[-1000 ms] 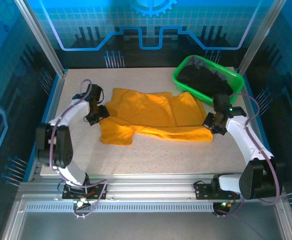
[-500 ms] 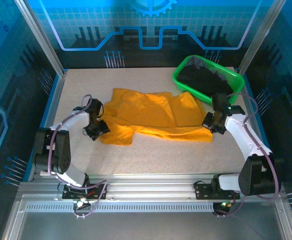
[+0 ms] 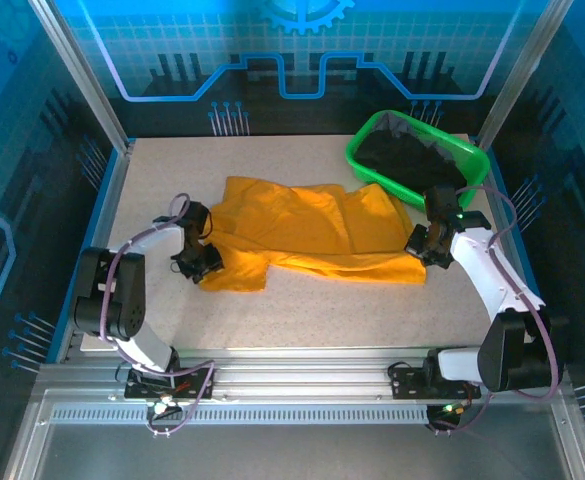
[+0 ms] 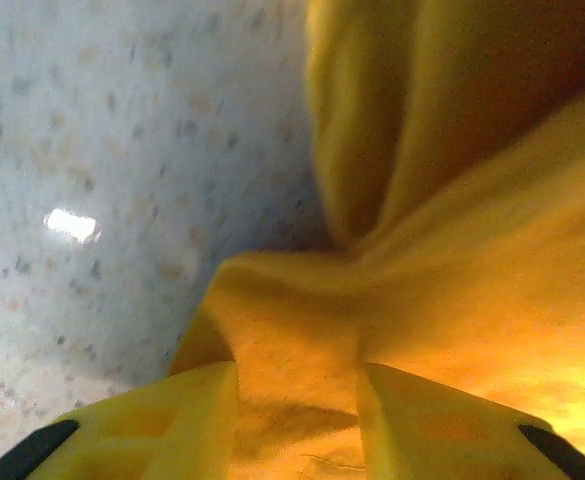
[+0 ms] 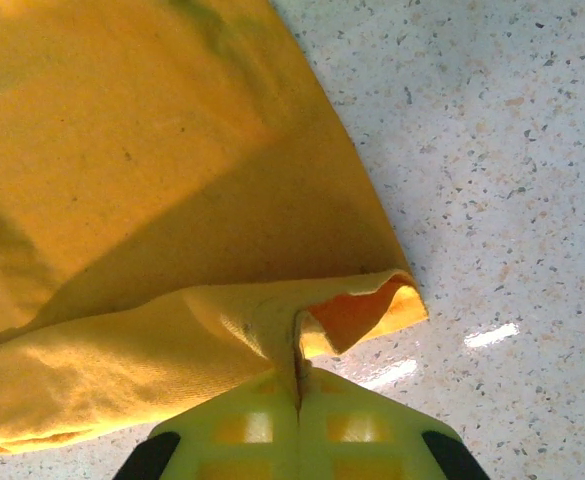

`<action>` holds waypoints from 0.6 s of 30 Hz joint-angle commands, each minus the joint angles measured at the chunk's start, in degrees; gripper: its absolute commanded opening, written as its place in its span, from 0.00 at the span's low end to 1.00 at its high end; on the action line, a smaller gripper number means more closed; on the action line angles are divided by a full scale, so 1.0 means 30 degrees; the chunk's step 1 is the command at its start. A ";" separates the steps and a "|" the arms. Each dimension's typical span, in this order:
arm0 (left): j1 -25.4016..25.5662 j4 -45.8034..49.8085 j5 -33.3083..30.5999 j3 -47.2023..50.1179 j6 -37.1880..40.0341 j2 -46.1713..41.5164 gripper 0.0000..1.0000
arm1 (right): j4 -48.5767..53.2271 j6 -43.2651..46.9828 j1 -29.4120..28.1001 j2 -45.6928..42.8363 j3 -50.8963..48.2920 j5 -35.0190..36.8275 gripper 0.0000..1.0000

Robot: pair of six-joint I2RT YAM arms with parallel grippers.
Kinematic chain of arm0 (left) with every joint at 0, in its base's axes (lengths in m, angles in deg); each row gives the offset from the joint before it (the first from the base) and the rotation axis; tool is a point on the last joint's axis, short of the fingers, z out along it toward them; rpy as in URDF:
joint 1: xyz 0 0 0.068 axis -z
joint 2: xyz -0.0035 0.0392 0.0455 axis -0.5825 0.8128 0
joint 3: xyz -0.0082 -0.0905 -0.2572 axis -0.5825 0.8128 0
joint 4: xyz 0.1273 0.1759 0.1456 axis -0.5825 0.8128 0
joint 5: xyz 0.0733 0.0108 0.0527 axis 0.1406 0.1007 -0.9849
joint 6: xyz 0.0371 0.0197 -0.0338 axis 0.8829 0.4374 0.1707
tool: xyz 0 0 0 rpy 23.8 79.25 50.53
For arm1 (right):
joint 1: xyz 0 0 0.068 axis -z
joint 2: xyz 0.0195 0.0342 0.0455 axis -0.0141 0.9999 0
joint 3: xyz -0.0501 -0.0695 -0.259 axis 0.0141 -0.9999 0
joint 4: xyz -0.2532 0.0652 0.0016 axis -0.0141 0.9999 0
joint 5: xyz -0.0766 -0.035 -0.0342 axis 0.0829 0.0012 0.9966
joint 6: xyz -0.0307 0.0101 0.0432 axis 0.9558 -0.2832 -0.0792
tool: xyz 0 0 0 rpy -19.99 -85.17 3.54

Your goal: Fold and stack the t-shirts

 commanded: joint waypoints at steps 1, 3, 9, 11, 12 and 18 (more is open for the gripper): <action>0.0513 0.0394 -0.0220 0.0873 -0.0698 -0.0554 0.30 | 0.0003 0.0236 0.0119 0.0052 0.0302 -0.0249 0.00; 0.0980 0.0220 0.0640 0.1234 -0.1120 0.0005 0.14 | -0.0054 0.0186 0.0131 0.0121 0.0223 -0.0252 0.00; 0.4125 -0.0665 0.3427 0.2584 -0.4844 -0.1339 0.00 | -0.0143 0.0149 0.0146 0.0276 0.0453 0.0100 0.00; 0.5411 -0.0732 0.4380 0.2618 -0.5971 -0.1604 0.00 | -0.0215 0.0149 0.0199 0.0370 0.0488 0.0171 0.00; 0.5998 -0.0805 0.4727 0.2648 -0.6439 -0.1765 0.00 | -0.0222 0.0120 0.0243 0.0426 0.0524 0.0149 0.00; 0.6738 0.1118 0.3959 0.1455 -0.6821 -0.4018 0.26 | -0.0209 0.0118 0.0312 0.0811 0.0724 0.0269 0.00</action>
